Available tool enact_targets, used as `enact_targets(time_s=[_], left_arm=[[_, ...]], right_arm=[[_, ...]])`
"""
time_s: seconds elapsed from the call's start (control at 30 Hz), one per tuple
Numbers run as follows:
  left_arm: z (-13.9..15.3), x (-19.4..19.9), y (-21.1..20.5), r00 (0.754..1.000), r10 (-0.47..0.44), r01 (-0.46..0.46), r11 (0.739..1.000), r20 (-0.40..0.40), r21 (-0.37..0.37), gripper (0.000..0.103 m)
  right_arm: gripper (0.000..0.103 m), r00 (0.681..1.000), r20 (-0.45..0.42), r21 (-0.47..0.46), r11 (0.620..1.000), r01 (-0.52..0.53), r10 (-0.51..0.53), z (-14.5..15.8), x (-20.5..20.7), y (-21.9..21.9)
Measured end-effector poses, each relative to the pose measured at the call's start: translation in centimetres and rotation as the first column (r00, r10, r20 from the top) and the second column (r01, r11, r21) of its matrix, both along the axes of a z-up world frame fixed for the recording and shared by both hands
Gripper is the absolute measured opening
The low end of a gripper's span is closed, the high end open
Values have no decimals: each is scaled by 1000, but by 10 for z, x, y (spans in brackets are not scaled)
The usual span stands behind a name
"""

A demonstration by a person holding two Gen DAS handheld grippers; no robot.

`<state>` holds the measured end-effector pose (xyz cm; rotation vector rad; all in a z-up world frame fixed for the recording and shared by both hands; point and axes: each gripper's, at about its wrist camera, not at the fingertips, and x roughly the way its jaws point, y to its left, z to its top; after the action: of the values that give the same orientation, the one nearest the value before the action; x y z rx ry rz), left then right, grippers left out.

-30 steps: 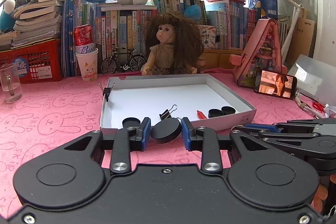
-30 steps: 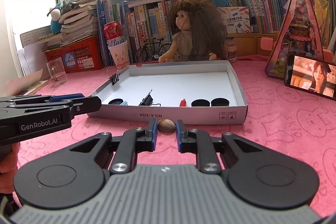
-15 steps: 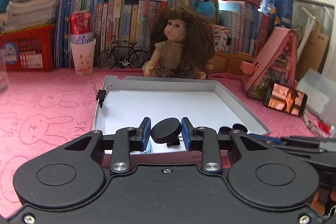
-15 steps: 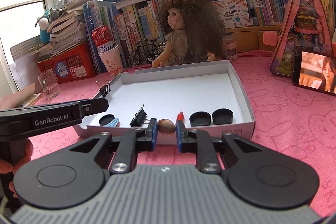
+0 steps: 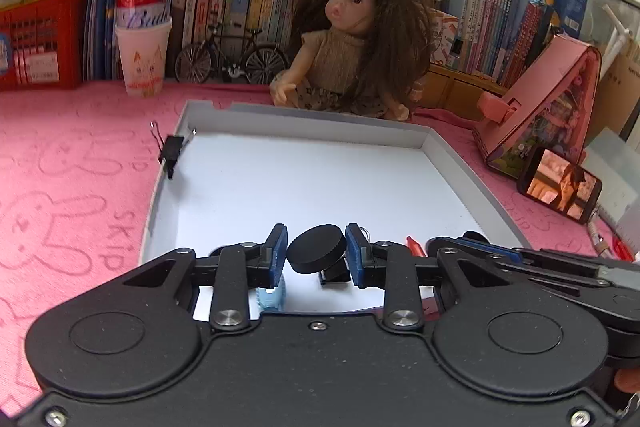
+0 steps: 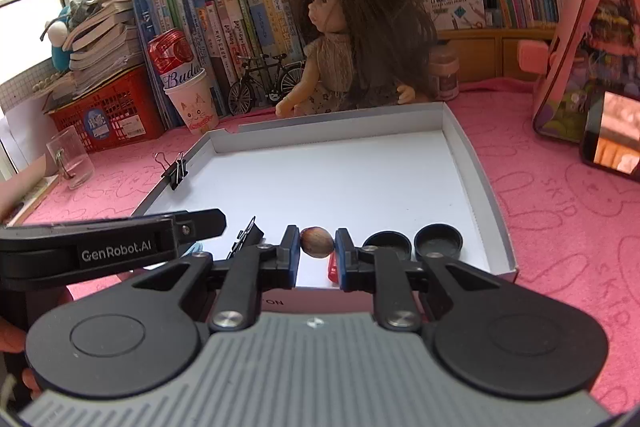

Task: Organize rigid objects
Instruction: 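Carry the black lid and brown nut into the white tray and open both tools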

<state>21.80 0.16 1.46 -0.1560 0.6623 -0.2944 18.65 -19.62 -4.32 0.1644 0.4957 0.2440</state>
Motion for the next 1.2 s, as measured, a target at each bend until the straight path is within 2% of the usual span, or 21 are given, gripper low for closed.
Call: enact_targets(time_s=[0.2,0.57,0.73,1.07,1.2], left_arm=[[-10,9,6,997,-6,0,996,-75,-84,29],[-14,11,2,999,15,-16,1000,-49,-10,29],[-17,9,-4,999,30,-27,995,-21,101,29],[-17,9,-5,1000,23,-21,994,-15,103,29],[-16,8,-6,1000,25,-24,994,-14,108,36]], right_arm=[[23,999,-36,42,999,3,-2,-4,8,-4],[23,998,-67,63,998,-16,20,-9,20,0],[23,995,-99,89,996,-9,18,-7,28,-3],[27,990,-139,135,991,2,17,-6,38,-6],[27,990,-138,147,989,8,13,-6,37,-8]])
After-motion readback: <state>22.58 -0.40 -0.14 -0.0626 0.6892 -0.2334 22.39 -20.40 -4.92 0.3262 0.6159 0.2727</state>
